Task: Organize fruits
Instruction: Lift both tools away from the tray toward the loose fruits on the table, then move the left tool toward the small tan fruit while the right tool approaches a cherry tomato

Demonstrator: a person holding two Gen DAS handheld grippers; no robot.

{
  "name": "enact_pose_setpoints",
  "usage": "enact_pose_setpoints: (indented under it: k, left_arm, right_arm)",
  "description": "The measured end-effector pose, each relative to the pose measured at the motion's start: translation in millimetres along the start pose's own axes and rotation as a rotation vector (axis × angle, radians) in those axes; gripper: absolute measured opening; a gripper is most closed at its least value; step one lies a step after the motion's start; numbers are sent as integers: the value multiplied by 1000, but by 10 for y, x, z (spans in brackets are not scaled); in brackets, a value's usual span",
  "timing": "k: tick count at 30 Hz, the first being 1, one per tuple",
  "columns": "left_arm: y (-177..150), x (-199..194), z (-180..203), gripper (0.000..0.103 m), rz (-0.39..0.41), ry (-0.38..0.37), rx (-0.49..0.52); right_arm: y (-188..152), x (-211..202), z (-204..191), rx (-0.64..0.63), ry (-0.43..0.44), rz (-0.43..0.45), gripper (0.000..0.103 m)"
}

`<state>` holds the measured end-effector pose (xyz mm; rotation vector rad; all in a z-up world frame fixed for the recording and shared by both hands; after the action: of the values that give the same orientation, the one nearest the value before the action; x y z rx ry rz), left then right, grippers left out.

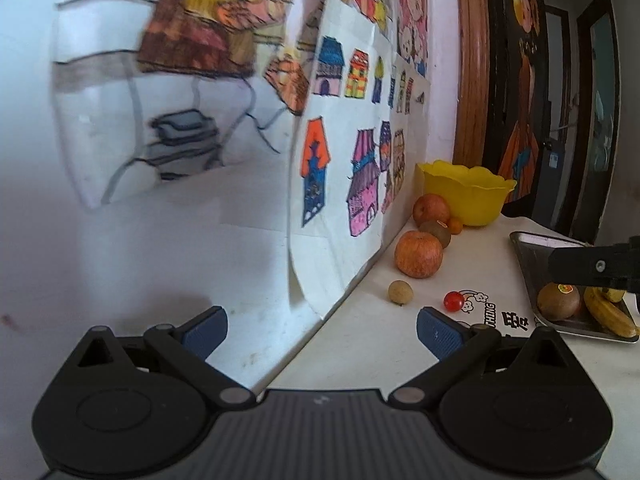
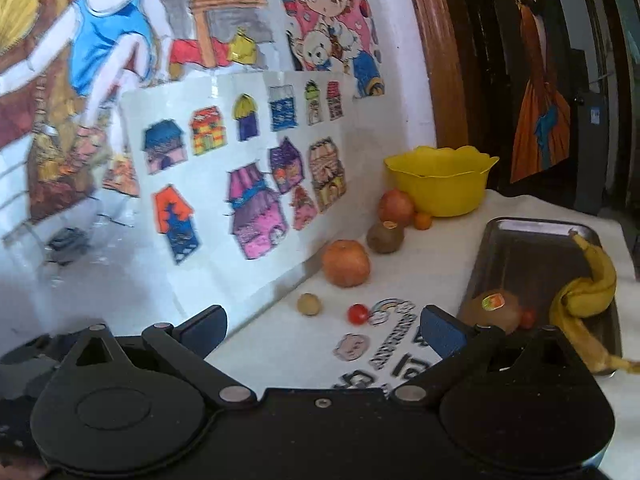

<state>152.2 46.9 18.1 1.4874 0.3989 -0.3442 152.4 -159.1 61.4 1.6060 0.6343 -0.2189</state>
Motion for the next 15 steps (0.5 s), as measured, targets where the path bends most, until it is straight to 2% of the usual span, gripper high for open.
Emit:
enact_pose_setpoints:
  k: [7,15]
  left_arm:
    - [11,259,149,103,-31,-19,15]
    - [-38,566,303,103,-72,-47,39]
  right_arm:
    - [24,274,337,-26,-72,-41,102]
    - [-61,515,598,-43,-97,-91,102]
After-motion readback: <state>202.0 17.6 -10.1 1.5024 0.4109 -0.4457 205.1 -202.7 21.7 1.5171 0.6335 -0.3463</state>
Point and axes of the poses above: each gripper's, at about its wrist camera, not at the fingertips, and x roughly the way its jaws point, z to its right, y to its top, the point moved 2 cm from there along x, roughly the way its jaws point, and after that the axes turned 2 degrees about -x, right-handed, at the moved point
